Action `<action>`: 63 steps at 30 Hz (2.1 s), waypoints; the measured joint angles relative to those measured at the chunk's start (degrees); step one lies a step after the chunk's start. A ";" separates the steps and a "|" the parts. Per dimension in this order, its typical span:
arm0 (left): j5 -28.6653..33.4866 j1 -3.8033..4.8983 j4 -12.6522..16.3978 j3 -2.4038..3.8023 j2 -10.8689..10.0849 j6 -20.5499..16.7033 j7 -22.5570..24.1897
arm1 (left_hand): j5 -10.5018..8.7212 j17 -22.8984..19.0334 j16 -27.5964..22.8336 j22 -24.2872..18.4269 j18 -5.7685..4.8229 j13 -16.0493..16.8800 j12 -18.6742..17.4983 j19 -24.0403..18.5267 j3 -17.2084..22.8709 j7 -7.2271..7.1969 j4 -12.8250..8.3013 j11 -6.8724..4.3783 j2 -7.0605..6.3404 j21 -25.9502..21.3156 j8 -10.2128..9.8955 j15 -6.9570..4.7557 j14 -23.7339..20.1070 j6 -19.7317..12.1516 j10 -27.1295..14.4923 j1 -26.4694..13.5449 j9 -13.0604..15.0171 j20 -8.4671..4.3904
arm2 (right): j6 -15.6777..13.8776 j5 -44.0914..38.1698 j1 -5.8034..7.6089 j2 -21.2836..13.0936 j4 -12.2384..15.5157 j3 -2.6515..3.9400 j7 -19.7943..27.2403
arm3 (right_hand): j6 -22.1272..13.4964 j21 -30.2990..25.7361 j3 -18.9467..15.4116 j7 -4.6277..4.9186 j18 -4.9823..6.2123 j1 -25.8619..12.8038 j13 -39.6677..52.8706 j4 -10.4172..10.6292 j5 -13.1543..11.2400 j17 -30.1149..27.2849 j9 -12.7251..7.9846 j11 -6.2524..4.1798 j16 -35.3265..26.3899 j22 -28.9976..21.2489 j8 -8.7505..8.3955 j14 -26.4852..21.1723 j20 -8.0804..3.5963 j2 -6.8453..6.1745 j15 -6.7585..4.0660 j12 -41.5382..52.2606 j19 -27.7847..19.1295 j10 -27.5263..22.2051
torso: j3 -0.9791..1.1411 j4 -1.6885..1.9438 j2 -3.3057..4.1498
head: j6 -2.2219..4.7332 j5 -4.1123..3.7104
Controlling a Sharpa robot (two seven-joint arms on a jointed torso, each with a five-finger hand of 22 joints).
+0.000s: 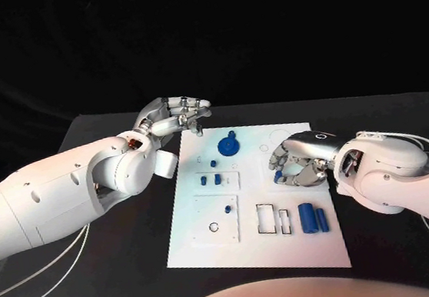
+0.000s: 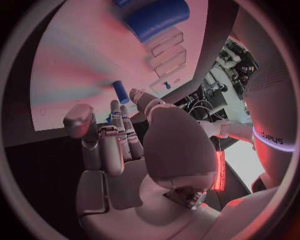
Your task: Assemble the parts on the task board
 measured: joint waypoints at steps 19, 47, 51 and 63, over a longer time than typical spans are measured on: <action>0.00 0.00 -0.01 -0.01 -0.03 0.04 -0.09 | 0.00 0.00 0.00 -0.04 0.00 0.12 0.40 0.00 -0.11 -0.20 0.11 -0.21 0.00 0.00 0.24 0.00 0.00 -0.20 -0.20 0.00 0.01 0.00 | 0.25 -0.21 -0.40 1.03 -1.47 -0.11 -0.31 | 3.90 1.57 4.33 -0.32 0.00 1.45 0.00 0.75 -1.88 0.00 0.49 -0.79 0.56 1.86 1.33 0.01 -0.41 0.82 -0.43 0.40 0.81 4.26 | 0.01 -0.08 -0.09 | -0.24 0.09; 0.00 0.00 -0.09 -0.01 0.00 0.05 -0.29 | 0.00 0.01 0.00 -0.07 0.00 0.12 0.40 0.00 -0.17 -0.20 0.17 -0.21 0.00 0.00 0.27 0.00 0.00 -0.20 -0.21 0.00 -0.04 0.00 | -2.20 -2.15 -1.34 1.33 -1.51 -0.27 -1.06 | 7.25 3.33 8.97 -1.22 0.00 3.37 1.04 -1.22 -5.91 0.04 1.33 -0.18 1.01 3.90 3.82 0.11 -1.54 2.39 -1.76 1.18 1.94 7.54 | 0.01 -0.07 -0.09 | -0.73 0.03; 0.00 0.00 -0.16 -0.01 0.03 0.05 -0.31 | 0.00 0.01 0.00 -0.07 0.00 0.11 0.40 0.00 -0.16 -0.20 0.16 -0.21 0.00 0.00 0.27 0.00 0.00 -0.20 -0.21 0.00 -0.04 0.00 | -3.99 -2.14 -1.31 0.54 -0.34 -0.16 -0.98 | 7.32 3.33 8.97 -1.30 0.00 3.37 1.36 -1.22 -6.02 0.04 1.33 -0.18 1.01 4.03 4.00 0.02 -1.54 2.39 -2.08 1.19 1.94 7.55 | 0.01 -0.09 -0.14 | -0.69 0.02; 0.00 0.00 -0.55 -0.01 0.34 0.06 -0.32 | 0.00 0.01 0.00 -0.06 0.00 0.11 0.40 0.00 -0.16 -0.20 0.16 -0.21 0.00 0.00 0.27 0.00 0.00 -0.20 -0.21 0.00 -0.04 0.00 | -7.45 -1.35 0.58 -1.75 5.63 0.63 -0.64 | 7.38 3.36 9.30 -1.38 0.00 4.11 1.27 -1.56 -6.26 0.03 1.33 -0.18 1.00 4.18 4.00 0.11 -1.58 2.85 -2.17 1.24 1.98 7.55 | -0.03 -0.16 -0.23 | -0.54 0.08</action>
